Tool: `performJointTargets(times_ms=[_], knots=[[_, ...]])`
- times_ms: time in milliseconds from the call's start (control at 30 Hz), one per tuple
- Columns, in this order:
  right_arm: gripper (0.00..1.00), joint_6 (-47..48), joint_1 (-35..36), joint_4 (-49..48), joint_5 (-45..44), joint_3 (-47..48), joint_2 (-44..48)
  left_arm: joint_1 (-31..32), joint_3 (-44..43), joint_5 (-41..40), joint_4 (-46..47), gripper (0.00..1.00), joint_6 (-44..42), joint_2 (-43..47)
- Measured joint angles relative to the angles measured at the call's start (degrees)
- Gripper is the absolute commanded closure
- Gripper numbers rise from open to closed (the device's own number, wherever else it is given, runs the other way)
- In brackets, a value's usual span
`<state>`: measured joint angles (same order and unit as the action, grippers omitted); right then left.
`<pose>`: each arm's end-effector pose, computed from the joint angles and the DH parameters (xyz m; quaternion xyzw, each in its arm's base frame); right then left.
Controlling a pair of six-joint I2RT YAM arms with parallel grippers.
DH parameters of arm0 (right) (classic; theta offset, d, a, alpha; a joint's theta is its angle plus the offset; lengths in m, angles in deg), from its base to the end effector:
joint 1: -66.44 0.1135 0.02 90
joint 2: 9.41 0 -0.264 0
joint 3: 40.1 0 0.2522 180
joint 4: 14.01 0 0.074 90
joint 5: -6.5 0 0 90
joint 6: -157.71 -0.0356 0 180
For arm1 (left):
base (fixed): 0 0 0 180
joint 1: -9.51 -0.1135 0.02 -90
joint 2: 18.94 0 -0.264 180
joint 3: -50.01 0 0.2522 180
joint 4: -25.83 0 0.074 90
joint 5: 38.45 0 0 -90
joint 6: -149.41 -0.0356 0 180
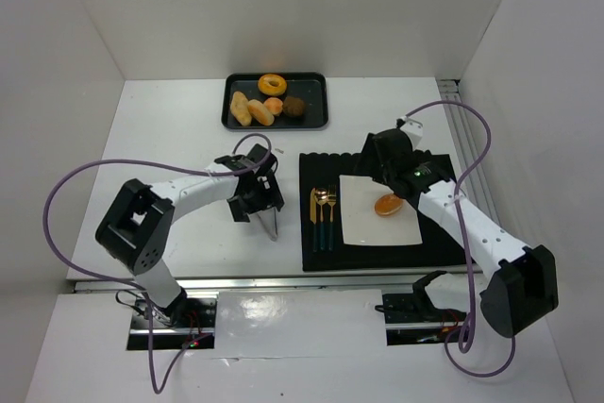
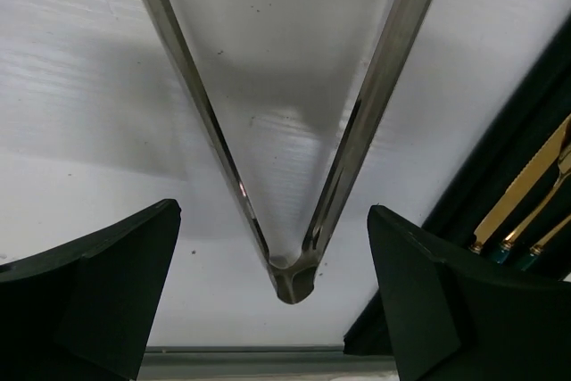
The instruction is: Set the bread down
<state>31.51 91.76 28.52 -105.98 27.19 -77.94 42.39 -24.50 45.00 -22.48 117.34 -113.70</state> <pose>0.2342 0.0958 0.2798 0.1617 0.8908 0.0429 0.4226 0.2697 -0.1695 0.1875 -0.2231 0.9553 -0.0928 0.1704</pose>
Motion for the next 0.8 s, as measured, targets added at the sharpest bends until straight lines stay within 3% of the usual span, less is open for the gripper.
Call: performJointTargets(times_ms=[333,400,467,533,667,800], knots=[[0.00,0.3,0.0,0.0,2.6,-0.7,0.1,1.3,-3.8,-5.7,1.2,0.00,4.0,-7.0],[0.00,0.6,0.0,0.0,2.8,-0.7,0.1,1.2,-4.8,-7.0,1.4,0.04,4.0,-7.9],[0.00,0.9,-0.1,-0.1,2.9,-0.9,0.1,1.2,-5.5,-8.2,1.7,0.13,4.0,-8.7],[0.00,1.3,-0.2,-0.3,3.7,-1.5,0.0,1.2,-6.1,-9.4,1.7,0.30,4.0,-9.2],[0.00,1.6,0.0,-0.3,5.1,-2.3,-0.3,1.2,-6.1,-11.1,2.7,0.51,4.0,-9.6],[0.00,1.6,0.3,-0.3,5.4,-2.4,-0.3,1.2,-6.3,-13.8,3.3,0.61,3.2,-9.8]])
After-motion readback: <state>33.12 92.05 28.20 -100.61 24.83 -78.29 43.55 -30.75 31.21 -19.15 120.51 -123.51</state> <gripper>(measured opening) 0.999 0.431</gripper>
